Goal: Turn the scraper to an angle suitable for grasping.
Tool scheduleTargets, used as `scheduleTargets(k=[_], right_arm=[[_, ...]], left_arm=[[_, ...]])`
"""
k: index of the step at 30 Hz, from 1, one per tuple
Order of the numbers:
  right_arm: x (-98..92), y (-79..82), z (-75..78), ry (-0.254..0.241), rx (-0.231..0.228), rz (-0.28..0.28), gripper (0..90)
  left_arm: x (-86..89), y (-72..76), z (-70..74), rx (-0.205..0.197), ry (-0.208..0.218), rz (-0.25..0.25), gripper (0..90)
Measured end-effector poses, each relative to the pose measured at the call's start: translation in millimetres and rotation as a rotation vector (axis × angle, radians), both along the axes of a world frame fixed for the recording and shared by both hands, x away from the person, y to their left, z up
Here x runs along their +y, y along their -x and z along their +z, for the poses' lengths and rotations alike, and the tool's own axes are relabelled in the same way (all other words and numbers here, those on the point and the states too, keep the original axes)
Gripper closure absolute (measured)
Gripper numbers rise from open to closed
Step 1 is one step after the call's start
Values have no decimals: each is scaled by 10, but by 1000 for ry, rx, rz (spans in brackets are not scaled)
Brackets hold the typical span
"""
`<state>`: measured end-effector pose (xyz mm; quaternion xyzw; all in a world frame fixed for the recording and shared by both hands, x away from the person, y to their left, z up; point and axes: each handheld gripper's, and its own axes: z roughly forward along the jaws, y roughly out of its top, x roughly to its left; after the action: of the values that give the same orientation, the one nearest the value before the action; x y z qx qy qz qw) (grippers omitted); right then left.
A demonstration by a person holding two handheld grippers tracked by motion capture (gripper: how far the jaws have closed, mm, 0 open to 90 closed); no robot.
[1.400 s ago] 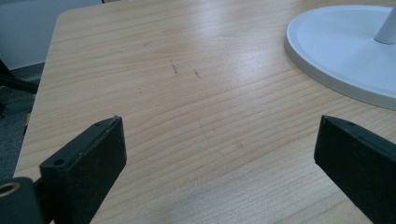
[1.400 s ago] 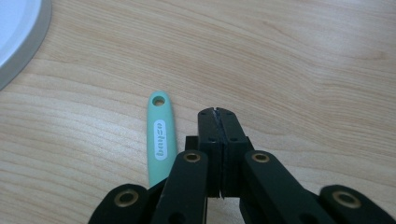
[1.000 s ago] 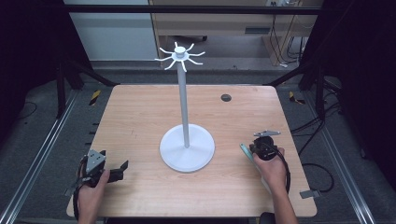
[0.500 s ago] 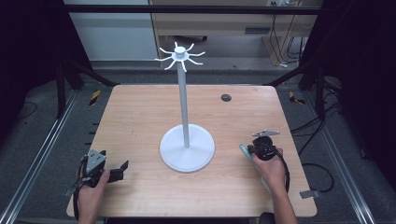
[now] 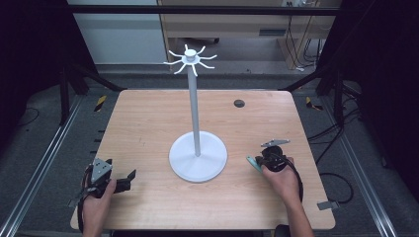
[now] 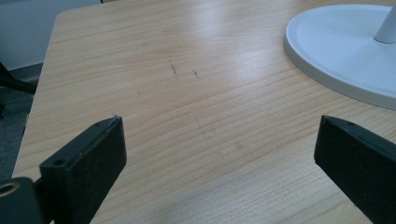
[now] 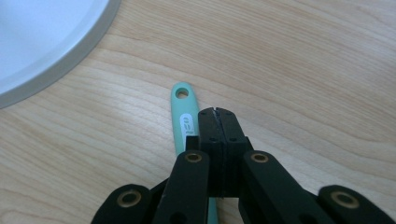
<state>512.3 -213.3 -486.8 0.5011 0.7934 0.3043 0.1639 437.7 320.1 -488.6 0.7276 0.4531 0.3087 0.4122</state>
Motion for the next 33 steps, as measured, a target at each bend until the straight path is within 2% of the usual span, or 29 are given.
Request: scheduleTargets(k=[8,16,24,30,33], right_arm=[[63,39,22,3,12,31,900],[61,44,31,3,16,31,893],[102,35,143,35,6,62,782],[153,3,190,67,29,86,681],[179,-9,208,75,42,102,664]], left_arm=[[0,0,1,0,0,0,17],[-1,1,2,0,-1,-2,18],[-4,-1,0,1,-3,-4,17],[-9,0,0,3,-3,-7,18],[-10,0,0,2,-2,-7,18]])
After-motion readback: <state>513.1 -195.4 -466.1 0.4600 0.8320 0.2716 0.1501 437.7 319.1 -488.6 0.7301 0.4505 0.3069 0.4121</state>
